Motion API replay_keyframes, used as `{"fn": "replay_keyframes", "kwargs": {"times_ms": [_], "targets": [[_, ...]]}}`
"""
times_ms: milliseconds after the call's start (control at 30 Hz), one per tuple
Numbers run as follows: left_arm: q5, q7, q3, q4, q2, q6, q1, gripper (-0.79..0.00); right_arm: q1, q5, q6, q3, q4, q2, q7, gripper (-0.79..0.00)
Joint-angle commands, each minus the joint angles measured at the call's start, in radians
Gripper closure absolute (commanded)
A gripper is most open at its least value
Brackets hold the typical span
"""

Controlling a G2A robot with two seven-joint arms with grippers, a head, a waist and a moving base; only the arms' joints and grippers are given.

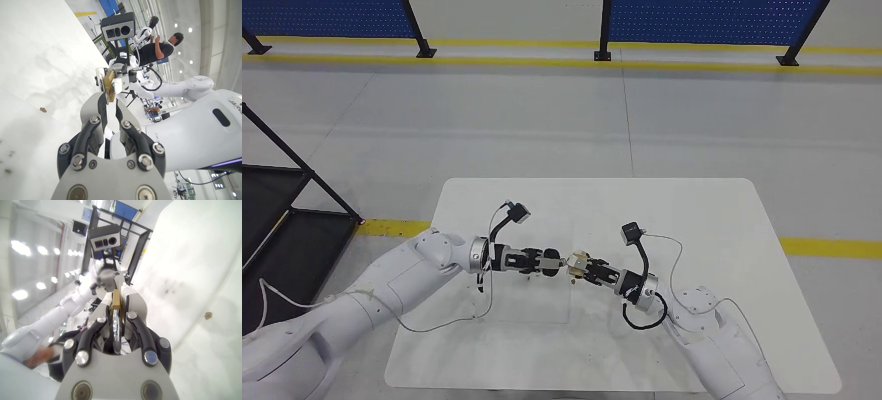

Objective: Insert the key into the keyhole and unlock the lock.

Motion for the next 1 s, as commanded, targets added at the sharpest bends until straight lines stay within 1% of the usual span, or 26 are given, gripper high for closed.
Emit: {"fn": "replay_keyframes", "kwargs": {"times_ms": [0,133,200,233,600,967], "targets": [[-0.005,-0.001,0.001,-0.003,0.001,0.001,0.000,-0.132,0.000,0.000,0.000,0.000,0.000,0.000,0.000,0.000],[-0.025,-0.010,0.004,-0.004,0.001,0.010,-0.001,-0.117,0.000,0.000,0.000,0.000,0.000,0.000,0.000,0.000],[-0.037,-0.019,0.003,0.003,-0.001,0.019,-0.003,-0.071,0.000,0.000,0.000,0.000,0.000,0.000,0.000,0.000],[-0.044,-0.021,0.003,0.005,-0.002,0.021,-0.003,0.000,0.000,0.000,0.000,0.000,0.000,0.000,0.000,0.000],[-0.071,-0.056,-0.007,0.026,-0.020,0.056,-0.006,0.000,0.000,0.000,0.000,0.000,0.000,0.000,0.000,0.000],[-0.061,-0.080,-0.017,0.038,-0.036,0.080,-0.004,0.000,0.000,0.000,0.000,0.000,0.000,0.000,0.000,0.000]]}}
